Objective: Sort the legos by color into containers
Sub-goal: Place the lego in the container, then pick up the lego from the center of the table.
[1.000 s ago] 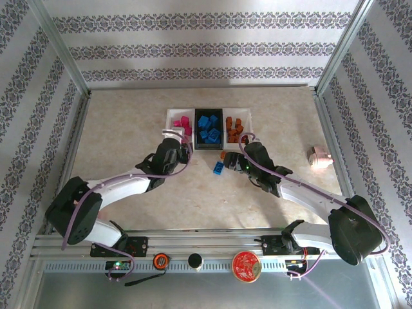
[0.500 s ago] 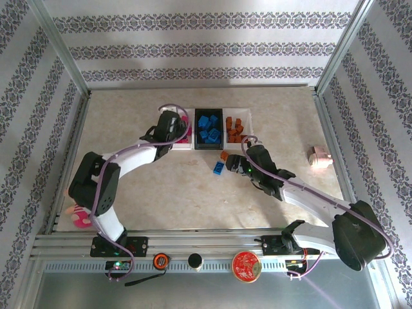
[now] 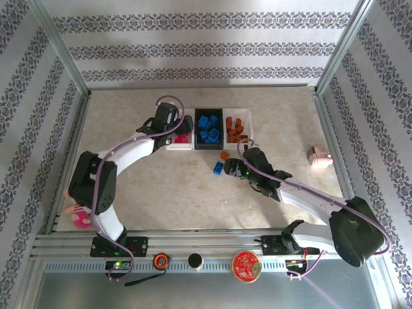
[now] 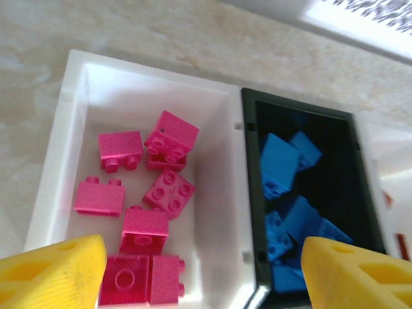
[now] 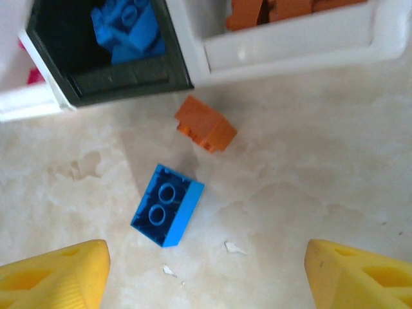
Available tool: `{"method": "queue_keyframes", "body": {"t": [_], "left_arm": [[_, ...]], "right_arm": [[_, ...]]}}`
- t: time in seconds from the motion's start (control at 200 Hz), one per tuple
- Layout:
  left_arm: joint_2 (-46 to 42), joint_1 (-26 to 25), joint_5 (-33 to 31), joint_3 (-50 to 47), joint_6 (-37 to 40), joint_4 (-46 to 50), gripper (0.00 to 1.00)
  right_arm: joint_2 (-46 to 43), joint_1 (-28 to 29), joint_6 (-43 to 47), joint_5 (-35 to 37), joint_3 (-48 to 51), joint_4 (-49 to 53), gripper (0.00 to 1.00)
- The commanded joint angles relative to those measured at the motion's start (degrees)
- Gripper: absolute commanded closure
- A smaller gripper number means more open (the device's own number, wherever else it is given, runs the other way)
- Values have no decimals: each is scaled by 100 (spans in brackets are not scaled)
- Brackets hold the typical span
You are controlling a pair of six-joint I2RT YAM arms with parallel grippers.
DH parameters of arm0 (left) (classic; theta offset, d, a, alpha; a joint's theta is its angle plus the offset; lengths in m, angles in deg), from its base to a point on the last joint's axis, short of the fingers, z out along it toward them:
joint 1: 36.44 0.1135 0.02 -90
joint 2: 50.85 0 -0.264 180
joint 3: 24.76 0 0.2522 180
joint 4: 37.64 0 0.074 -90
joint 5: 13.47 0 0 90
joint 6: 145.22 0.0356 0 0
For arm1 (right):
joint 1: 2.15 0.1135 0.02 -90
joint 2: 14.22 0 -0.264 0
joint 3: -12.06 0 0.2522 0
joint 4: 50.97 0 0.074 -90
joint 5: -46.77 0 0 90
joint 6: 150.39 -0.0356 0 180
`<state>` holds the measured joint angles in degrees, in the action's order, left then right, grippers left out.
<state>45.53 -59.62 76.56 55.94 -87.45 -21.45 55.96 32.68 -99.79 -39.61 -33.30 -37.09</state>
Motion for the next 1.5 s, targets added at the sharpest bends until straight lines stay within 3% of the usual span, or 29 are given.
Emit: {"method": "queue_keyframes", "body": {"t": [0.0,0.39,0.78,0.924,1.164,1.494], "left_arm": [[-792,-150,208,-408,-138,-294,18],[-2841,-204,431,-3066,-758,-1259,0],[-4031,-235,128,-3945,-720,-841,0],[-4077,-229,54,-4049,-699,-783,0],[-4003,-237,46,-4241,-766,-821,0],[-4151,-231,-88,-4561,-851,-780,0]], "right_arm": [[281,229,-174,248,-254,-124,19],[1659,710,-467,942,-945,-51,21],[2768,710,-218,689,-1683,51,27],[3023,697,-183,547,-1788,127,38],[2730,610,89,186,-1516,-41,62],[1501,366,644,-680,-1625,10,70]]}}
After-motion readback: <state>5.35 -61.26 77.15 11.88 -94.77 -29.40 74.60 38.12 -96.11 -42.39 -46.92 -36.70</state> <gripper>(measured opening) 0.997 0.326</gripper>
